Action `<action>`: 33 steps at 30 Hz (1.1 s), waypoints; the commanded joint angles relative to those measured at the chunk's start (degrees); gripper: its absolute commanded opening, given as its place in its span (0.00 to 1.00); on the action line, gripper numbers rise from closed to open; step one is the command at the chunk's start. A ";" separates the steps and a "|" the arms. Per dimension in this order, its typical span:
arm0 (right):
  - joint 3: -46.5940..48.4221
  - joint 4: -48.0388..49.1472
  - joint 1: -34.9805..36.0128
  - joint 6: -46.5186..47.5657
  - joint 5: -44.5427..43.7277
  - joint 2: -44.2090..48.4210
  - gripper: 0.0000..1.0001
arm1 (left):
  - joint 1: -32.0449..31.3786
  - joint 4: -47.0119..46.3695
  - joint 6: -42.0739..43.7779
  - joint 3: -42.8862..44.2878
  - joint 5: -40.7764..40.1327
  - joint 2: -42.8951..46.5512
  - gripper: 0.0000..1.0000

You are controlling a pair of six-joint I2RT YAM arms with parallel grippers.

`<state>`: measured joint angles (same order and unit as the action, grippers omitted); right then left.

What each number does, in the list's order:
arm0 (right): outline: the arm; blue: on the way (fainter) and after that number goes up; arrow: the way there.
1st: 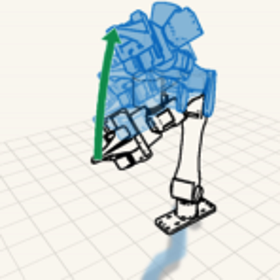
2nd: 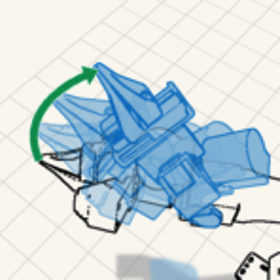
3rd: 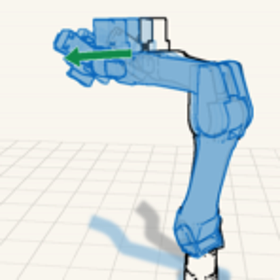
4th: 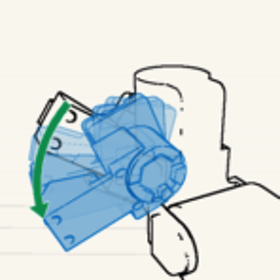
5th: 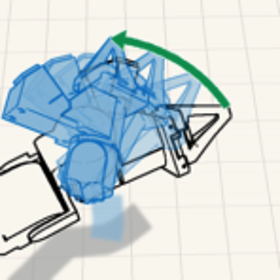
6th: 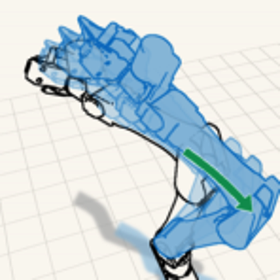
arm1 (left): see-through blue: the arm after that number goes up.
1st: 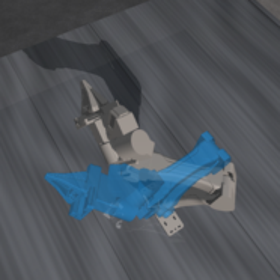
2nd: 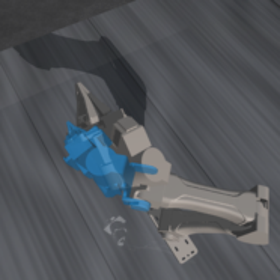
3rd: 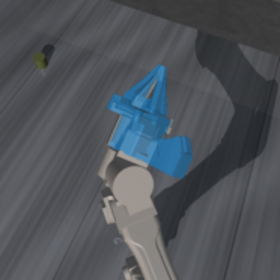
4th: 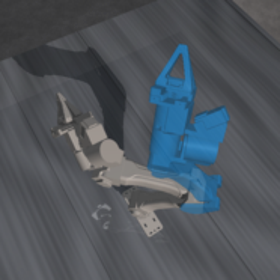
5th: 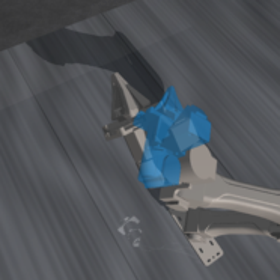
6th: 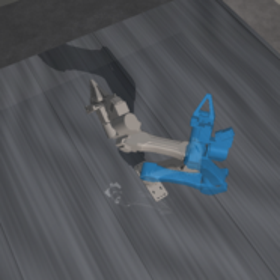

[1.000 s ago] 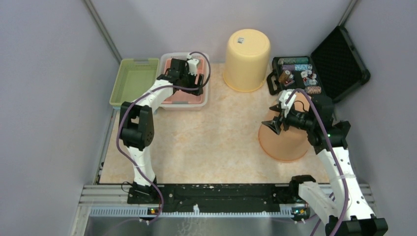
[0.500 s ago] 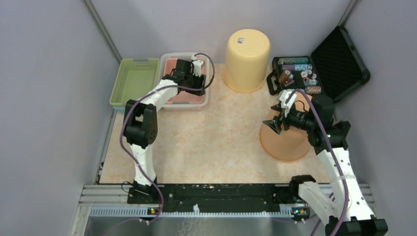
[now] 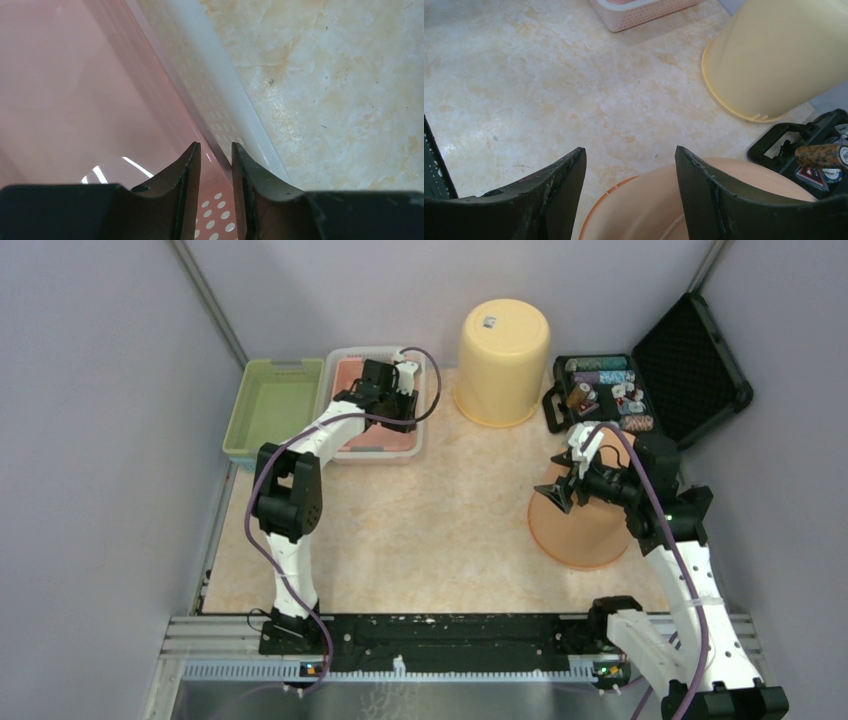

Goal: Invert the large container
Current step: Pick up the container from the container.

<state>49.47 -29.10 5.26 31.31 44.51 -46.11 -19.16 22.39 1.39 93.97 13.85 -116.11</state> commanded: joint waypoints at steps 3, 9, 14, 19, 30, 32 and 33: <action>-0.61 -1.39 0.38 -0.99 0.12 0.53 0.66 | -0.17 0.28 -0.12 1.93 -0.89 -0.03 0.36; -0.35 -2.21 0.41 -0.39 1.69 0.76 0.66 | -0.51 0.48 -0.13 2.23 -1.20 -0.09 0.15; -0.43 -2.40 0.44 -0.07 2.09 0.74 0.66 | -0.53 1.41 -0.05 3.12 -1.79 1.10 0.00; -0.43 -2.41 0.38 0.04 2.41 0.67 0.66 | -0.48 1.93 -0.09 3.32 -1.78 3.95 0.00; -0.43 -2.54 0.38 0.16 2.86 0.76 0.67 | -0.51 2.49 -0.32 3.38 -3.46 9.12 0.00; -0.45 -2.62 0.37 0.16 2.85 0.89 0.67 | -0.49 2.92 -0.25 4.23 -3.95 9.66 0.00; -0.43 -2.62 0.38 0.15 2.82 0.93 0.67 | -0.48 3.06 -0.25 4.61 -4.20 9.91 0.00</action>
<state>49.47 -30.09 5.26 31.42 46.83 -46.11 -19.62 26.06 0.99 95.31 10.74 -110.39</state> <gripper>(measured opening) 0.666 0.022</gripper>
